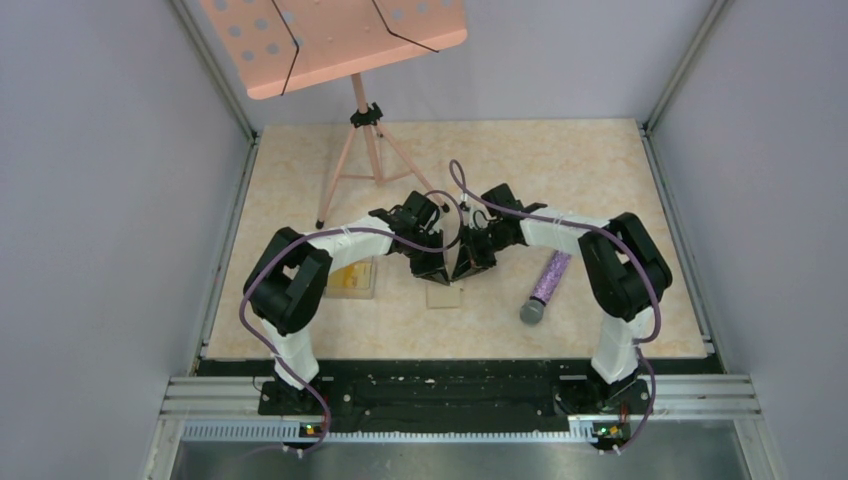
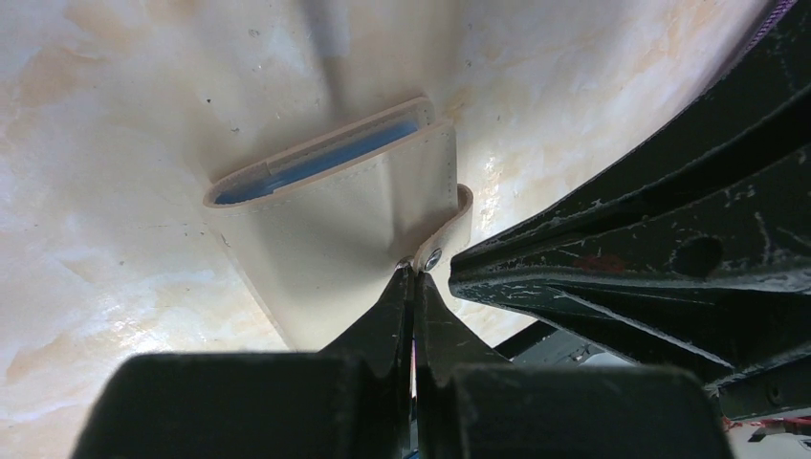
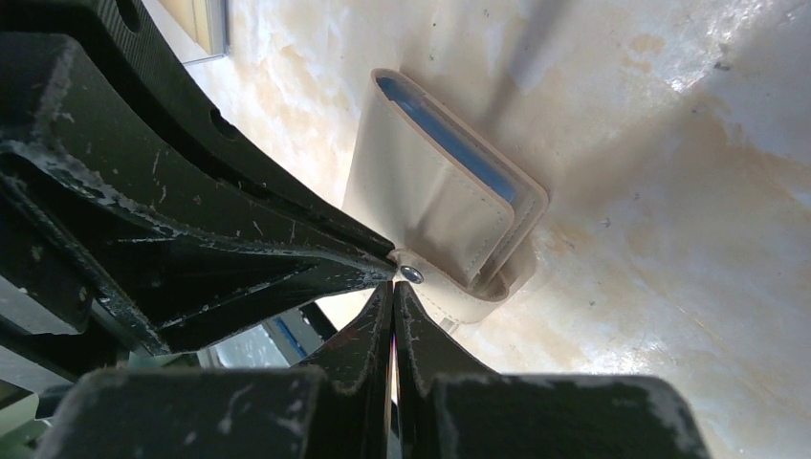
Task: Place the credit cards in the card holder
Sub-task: Close the card holder at the center of the board.
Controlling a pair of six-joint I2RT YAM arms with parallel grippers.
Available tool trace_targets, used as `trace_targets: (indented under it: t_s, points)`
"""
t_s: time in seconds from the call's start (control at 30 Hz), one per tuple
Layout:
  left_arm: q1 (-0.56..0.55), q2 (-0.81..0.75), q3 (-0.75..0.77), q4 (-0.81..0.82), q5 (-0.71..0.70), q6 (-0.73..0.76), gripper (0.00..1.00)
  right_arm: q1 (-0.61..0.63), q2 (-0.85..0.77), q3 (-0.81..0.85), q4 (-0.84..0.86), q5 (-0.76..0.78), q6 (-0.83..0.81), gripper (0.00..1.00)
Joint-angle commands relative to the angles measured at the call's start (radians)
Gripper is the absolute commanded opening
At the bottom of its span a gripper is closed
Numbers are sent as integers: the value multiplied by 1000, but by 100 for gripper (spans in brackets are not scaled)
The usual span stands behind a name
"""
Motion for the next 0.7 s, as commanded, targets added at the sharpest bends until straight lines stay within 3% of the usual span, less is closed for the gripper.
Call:
trace_targets:
  t_s: [0.0, 0.67]
  points:
    - [6, -53, 22, 19, -17, 5, 0, 17, 15, 2, 3, 3, -13, 0]
    - [6, -25, 20, -34, -45, 7, 0, 28, 62, 33, -15, 7, -18, 0]
